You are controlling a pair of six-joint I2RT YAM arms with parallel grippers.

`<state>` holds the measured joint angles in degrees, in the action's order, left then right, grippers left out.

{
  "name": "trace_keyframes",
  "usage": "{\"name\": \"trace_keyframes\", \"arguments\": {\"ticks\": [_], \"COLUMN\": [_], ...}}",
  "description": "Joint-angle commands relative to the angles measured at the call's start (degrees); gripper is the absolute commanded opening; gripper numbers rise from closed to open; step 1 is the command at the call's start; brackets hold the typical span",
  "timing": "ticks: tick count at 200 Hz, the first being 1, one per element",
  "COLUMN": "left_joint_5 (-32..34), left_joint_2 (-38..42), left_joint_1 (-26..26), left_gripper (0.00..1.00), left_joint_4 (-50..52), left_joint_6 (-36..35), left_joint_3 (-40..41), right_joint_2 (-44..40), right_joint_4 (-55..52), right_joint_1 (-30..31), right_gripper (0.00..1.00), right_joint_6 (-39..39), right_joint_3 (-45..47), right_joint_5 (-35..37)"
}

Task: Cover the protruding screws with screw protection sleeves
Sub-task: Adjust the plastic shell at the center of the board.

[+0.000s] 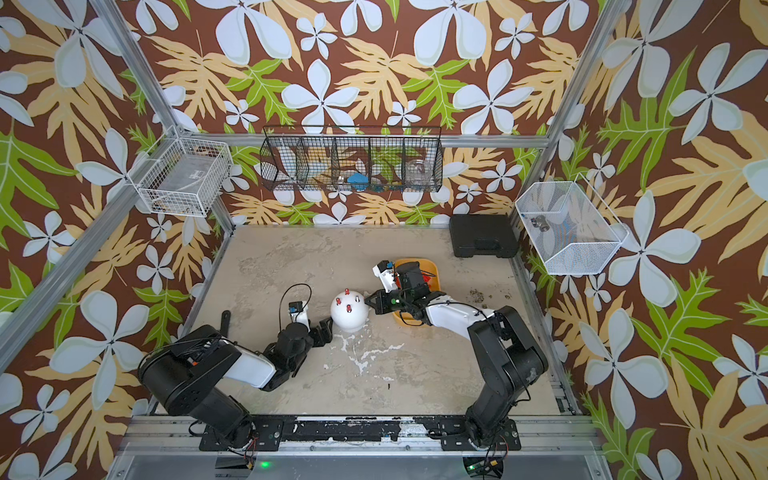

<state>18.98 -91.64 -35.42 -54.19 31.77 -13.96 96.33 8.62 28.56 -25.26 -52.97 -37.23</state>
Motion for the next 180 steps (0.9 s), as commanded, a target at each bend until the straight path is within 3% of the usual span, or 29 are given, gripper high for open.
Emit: {"name": "trace_keyframes", "arguments": {"ticks": [1, 24, 43, 58, 81, 98, 111, 132, 144, 153, 180], "left_joint_5": [-0.2, -0.1, 2.9, 5.7, 5.2, -3.2, -12.5, -30.2, -40.0, -42.9, -43.6], "left_joint_2": [0.1, 1.2, 5.7, 13.8, 31.3, 42.2, 46.5, 46.4, 44.4, 42.8, 39.6], "left_joint_1": [1.3, 1.9, 2.2, 2.3, 3.6, 7.1, 13.3, 24.6, 27.9, 28.0, 27.9], "left_gripper": [0.85, 0.85, 0.85, 0.86, 0.88, 0.88, 0.88, 0.88, 0.89, 0.89, 0.87], "left_joint_4": [1.3, 3.1, 7.6, 13.2, 28.6, 39.1, 48.3, 60.1, 64.5, 67.3, 69.1], "left_joint_6": [-1.3, -2.4, -2.0, -1.3, -1.7, -4.9, -5.6, -5.1, -5.7, -8.6, -15.7], "left_joint_3": [-1.4, -2.7, -2.7, -1.9, -3.5, -6.2, -9.4, -14.9, -18.6, -21.2, -24.6], "right_joint_2": [-1.2, -6.2, -11.5, -13.3, -11.6, -8.7, -6.2, -3.5, -2.8, -2.0, -2.8], "right_joint_4": [-3.9, -9.9, -15.7, -19.8, -29.7, -40.3, -46.9, -50.5, -48.9, -49.9, -48.3], "right_joint_1": [1.3, 1.9, 1.7, 1.7, 2.0, 4.4, 6.0, 7.5, 8.2, 8.8, 9.8], "right_gripper": [0.0, 0.0, 0.0, 0.0, 0.0, 0.0, 0.0, 0.0, 0.0, 0.0, 0.0], "right_joint_6": [-0.5, 1.3, 4.5, 8.2, 13.9, 20.6, 23.6, 25.8, 29.4, 33.7, 46.0], "right_joint_3": [0.7, 0.4, -0.7, -3.6, -10.9, -18.0, -23.2, -29.9, -30.6, -32.5, -34.5], "right_joint_5": [-2.2, 3.0, 12.2, 13.4, 8.5, 9.9, 13.7, 23.2, 21.8, 22.4, 24.7]}}
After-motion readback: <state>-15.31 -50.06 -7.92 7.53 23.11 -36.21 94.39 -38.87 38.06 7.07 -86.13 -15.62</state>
